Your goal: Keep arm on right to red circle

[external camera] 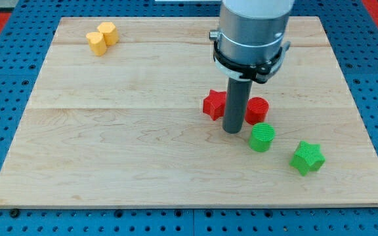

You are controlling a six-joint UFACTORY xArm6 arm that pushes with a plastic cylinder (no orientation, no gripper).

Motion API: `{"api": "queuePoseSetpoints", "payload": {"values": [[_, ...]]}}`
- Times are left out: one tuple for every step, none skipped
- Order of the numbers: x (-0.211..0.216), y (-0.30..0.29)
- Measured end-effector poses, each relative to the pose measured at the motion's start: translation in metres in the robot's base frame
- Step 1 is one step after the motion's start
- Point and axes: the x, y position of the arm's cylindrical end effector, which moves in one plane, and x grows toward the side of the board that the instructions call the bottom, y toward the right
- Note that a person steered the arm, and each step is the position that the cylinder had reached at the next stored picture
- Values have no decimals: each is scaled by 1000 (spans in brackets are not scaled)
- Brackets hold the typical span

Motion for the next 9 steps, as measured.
{"api": "queuePoseSetpoints", "payload": {"values": [[46, 58], [65, 60], [49, 27], [46, -27], [46, -25], [46, -25], [48, -10], [48, 30], [34, 34]]}}
